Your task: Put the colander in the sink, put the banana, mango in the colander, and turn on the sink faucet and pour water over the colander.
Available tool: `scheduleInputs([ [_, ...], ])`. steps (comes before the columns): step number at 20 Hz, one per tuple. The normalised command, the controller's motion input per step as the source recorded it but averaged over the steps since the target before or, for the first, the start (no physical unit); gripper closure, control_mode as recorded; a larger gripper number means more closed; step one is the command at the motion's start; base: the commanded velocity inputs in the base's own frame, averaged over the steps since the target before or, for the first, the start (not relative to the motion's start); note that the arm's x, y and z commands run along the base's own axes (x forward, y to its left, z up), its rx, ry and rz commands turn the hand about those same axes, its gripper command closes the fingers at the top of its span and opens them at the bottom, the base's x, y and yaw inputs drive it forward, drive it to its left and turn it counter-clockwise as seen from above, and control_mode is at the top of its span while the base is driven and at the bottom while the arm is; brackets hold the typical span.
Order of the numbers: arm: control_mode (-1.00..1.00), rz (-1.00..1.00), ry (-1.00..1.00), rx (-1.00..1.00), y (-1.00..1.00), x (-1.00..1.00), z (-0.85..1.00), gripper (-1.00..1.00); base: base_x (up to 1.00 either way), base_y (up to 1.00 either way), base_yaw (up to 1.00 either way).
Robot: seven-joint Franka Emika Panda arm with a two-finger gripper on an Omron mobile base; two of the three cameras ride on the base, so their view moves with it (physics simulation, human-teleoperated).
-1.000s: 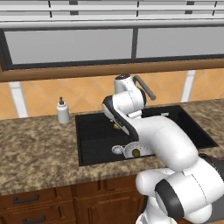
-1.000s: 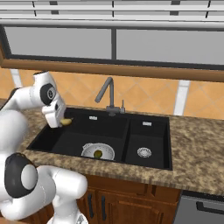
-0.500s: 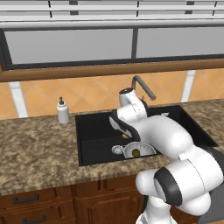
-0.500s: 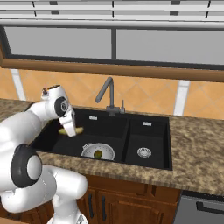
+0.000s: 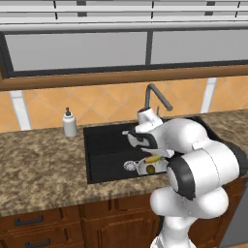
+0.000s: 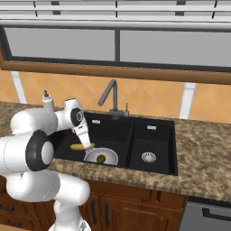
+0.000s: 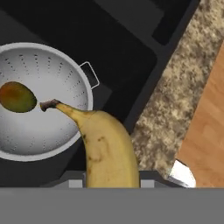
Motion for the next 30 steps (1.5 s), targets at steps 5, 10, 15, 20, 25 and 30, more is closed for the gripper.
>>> scheduleInputs([
  [5,-1.00,0.01,0.21,-0.05,-0.25,0.23,-0.14,1.00,0.00,0.00,0.00],
  [10,-1.00,-0.02,0.00,-0.07,-0.02,0.00,-0.46,1.00,0.00,0.00,0.00],
  [15,-1.00,0.00,0.00,-0.09,-0.04,0.00,-0.62,1.00,0.00,0.00,0.00],
  [20,-1.00,0.00,-0.01,-0.01,-0.20,0.06,-0.42,1.00,0.00,0.00,0.00],
  [25,-1.00,0.00,0.00,0.00,-0.35,0.19,-0.27,1.00,0.00,0.00,0.00],
  [30,-1.00,0.00,0.00,0.00,-0.11,0.26,-0.32,1.00,0.00,0.00,0.00],
])
